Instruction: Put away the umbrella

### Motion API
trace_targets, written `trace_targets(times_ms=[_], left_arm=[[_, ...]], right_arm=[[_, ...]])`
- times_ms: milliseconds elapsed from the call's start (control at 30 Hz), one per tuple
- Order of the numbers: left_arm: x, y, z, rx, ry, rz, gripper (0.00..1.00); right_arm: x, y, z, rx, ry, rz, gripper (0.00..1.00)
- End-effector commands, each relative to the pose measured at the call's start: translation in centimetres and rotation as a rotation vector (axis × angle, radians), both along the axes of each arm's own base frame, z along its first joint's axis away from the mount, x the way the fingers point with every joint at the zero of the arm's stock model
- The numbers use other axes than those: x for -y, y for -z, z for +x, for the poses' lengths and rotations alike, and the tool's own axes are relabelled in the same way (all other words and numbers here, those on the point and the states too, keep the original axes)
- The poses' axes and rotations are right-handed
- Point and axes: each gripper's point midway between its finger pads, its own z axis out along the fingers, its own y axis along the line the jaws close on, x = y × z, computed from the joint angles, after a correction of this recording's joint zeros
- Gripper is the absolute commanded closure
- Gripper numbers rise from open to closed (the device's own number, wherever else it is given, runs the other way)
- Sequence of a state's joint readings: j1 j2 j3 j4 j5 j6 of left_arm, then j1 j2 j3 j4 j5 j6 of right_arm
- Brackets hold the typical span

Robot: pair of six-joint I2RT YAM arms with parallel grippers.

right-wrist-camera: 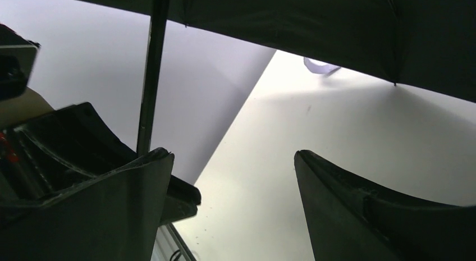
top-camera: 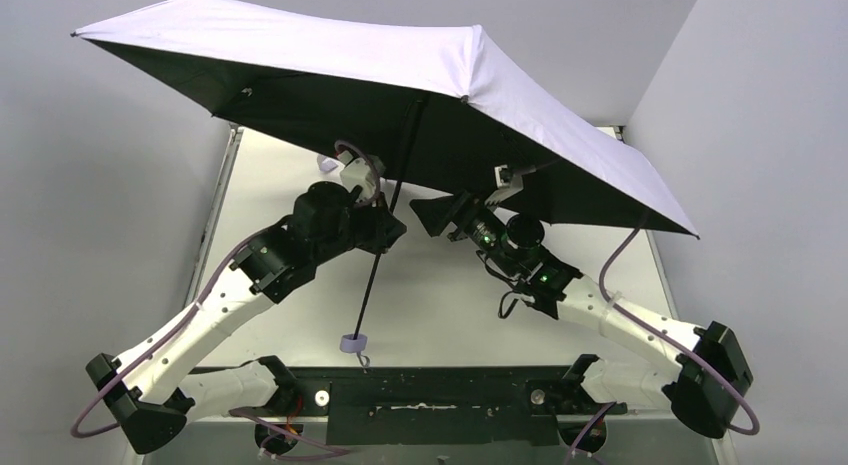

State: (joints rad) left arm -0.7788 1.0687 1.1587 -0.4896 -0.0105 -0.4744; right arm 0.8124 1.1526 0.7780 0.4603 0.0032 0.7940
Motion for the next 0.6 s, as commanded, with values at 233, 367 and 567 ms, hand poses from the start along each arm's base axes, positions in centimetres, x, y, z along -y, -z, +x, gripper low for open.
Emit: trace_targets(times_ms=[233, 367, 567], left_arm=[[1.5, 0.2, 1.3, 0.067, -0.062, 0.151, 1.00], [1.8, 0.3, 1.6, 0.059, -0.085, 0.129, 1.00], [2.0, -0.8, 2.1, 0.064, -0.107, 0.106, 1.00]], right_arm=[[5.9, 1.4, -1.0, -0.003, 0.178, -0.047, 0.16], [8.7, 4.7, -1.6, -0.050, 0.255, -0.127, 0.15], [11.3, 10.4, -2.6, -0.086, 0.299, -0.279, 0.15]])
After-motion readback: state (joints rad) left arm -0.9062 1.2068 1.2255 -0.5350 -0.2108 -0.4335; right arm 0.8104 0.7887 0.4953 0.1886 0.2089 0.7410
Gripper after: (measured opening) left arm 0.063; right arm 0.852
